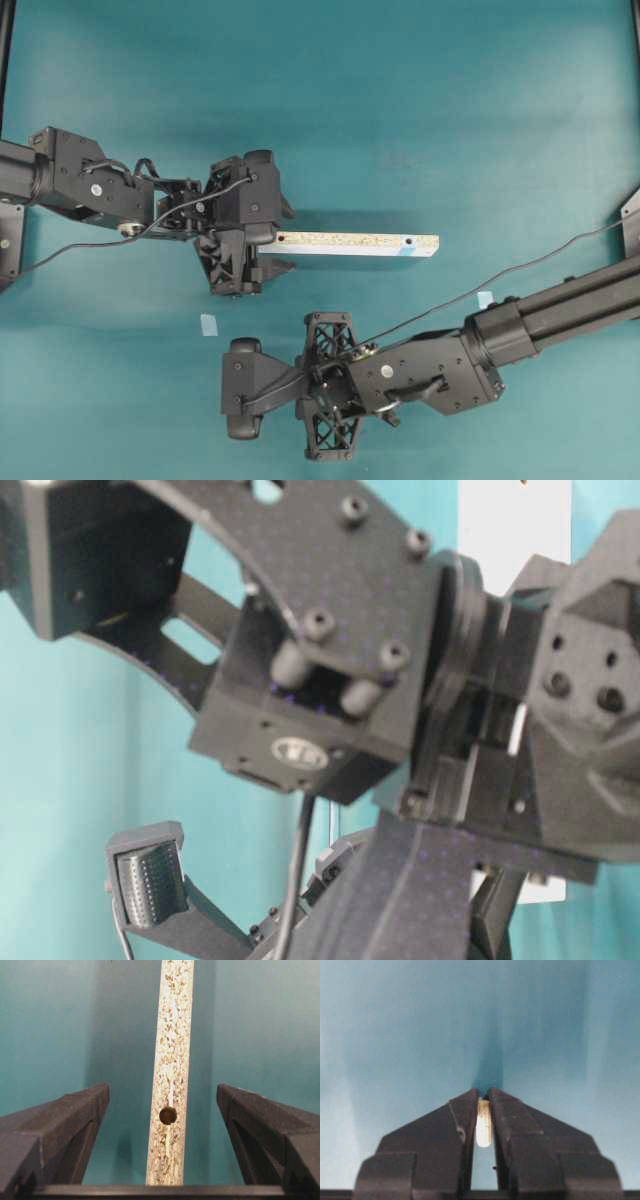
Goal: Insert the rod into the hole on the wooden board.
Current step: 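Lift the dowel with the right gripper and carry it toward the board's right end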
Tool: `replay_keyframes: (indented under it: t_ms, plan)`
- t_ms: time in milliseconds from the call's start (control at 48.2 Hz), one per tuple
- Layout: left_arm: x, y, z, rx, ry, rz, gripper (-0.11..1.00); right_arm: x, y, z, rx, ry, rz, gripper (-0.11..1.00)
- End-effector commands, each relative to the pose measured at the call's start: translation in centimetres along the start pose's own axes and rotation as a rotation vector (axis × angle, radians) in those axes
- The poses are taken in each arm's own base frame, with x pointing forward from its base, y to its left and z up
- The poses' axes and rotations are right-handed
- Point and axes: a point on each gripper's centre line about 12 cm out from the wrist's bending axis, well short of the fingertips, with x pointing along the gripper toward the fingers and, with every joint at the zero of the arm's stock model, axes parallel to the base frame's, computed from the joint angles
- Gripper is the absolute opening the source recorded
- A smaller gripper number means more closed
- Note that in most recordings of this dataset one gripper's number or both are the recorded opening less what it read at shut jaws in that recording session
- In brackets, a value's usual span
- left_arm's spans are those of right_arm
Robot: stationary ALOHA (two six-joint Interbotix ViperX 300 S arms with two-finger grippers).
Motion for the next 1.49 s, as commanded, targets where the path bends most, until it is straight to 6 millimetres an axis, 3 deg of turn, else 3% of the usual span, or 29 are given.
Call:
replay_keyframes:
  t_ms: [0,311,540,1017,1474]
  plan:
    - [-0.3,0.1,0.7,0.002,-0.026,0.002,1.0,-2.0,0.6,1.6,-0.014,-0.064,0.023,0.11]
    - [-0.4,0.1,0.7,0.001,-0.026,0.002,1.0,-6.6,-0.4,4.7,-0.014,-0.265,0.096,0.11]
    - [-0.4,0.1,0.6,0.001,-0.025,0.002,1.0,-9.1,-1.6,5.0,0.002,-0.379,0.155,0.11]
    - [-0.4,0.1,0.6,0.002,-0.025,0.002,1.0,-13.0,-5.1,4.0,0.044,-0.526,0.209,0.11]
    - [-0.3,0.1,0.4,0.005,-0.018,0.002,1.0,-15.8,-9.3,0.1,0.053,-0.728,0.282,0.11]
